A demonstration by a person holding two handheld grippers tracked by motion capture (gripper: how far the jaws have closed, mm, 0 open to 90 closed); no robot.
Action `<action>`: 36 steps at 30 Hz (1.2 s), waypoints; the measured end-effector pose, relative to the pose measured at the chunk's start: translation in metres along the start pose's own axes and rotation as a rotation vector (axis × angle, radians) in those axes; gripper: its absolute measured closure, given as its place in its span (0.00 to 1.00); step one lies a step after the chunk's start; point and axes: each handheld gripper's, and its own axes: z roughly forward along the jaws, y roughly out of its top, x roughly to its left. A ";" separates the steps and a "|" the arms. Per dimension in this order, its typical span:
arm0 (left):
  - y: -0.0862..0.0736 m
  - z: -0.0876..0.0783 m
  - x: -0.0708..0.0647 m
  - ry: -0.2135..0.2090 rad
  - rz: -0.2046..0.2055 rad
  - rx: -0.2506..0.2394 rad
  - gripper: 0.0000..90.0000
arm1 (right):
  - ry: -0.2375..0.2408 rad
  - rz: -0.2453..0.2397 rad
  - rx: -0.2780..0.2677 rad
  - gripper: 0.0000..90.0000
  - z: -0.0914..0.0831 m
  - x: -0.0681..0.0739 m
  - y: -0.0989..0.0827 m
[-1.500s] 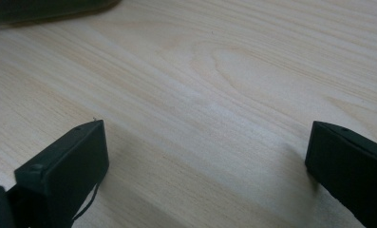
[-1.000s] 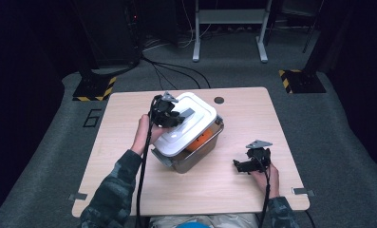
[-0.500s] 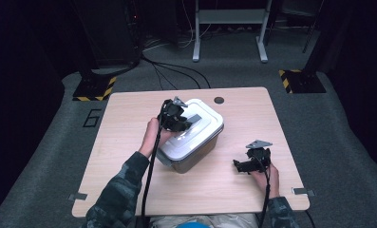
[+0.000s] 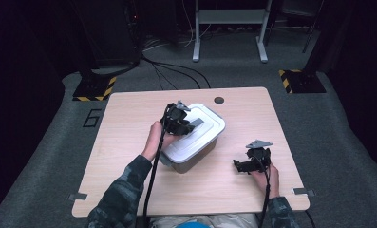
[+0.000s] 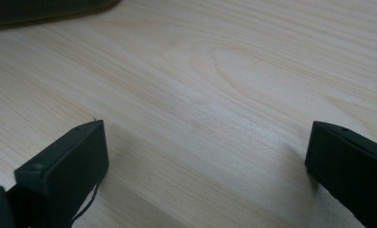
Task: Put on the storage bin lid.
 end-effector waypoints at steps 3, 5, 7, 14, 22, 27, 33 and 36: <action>-0.002 0.000 -0.001 0.003 -0.015 -0.004 0.73 | -0.001 0.000 0.000 0.00 0.000 0.000 0.000; -0.002 -0.001 -0.003 0.015 -0.011 0.003 0.73 | 0.000 0.000 0.000 0.00 0.000 0.000 0.000; -0.004 0.001 -0.004 0.027 -0.006 0.010 0.73 | 0.000 0.000 0.000 0.00 0.000 0.000 0.000; -0.006 0.000 -0.002 0.029 -0.007 0.002 0.58 | 0.000 0.000 0.000 0.00 0.000 0.000 0.000; -0.009 -0.016 0.004 0.047 -0.011 -0.024 0.26 | 0.000 0.000 0.000 0.00 0.000 0.000 0.000; -0.016 -0.030 0.016 0.101 -0.047 -0.056 0.15 | 0.000 0.000 0.000 0.00 0.000 0.000 0.000; -0.032 -0.050 0.037 0.148 -0.100 -0.077 0.09 | -0.001 0.000 0.000 0.00 0.000 0.000 0.000; -0.043 -0.058 0.047 0.169 -0.121 -0.084 0.09 | -0.001 0.000 0.000 0.00 0.000 0.000 0.000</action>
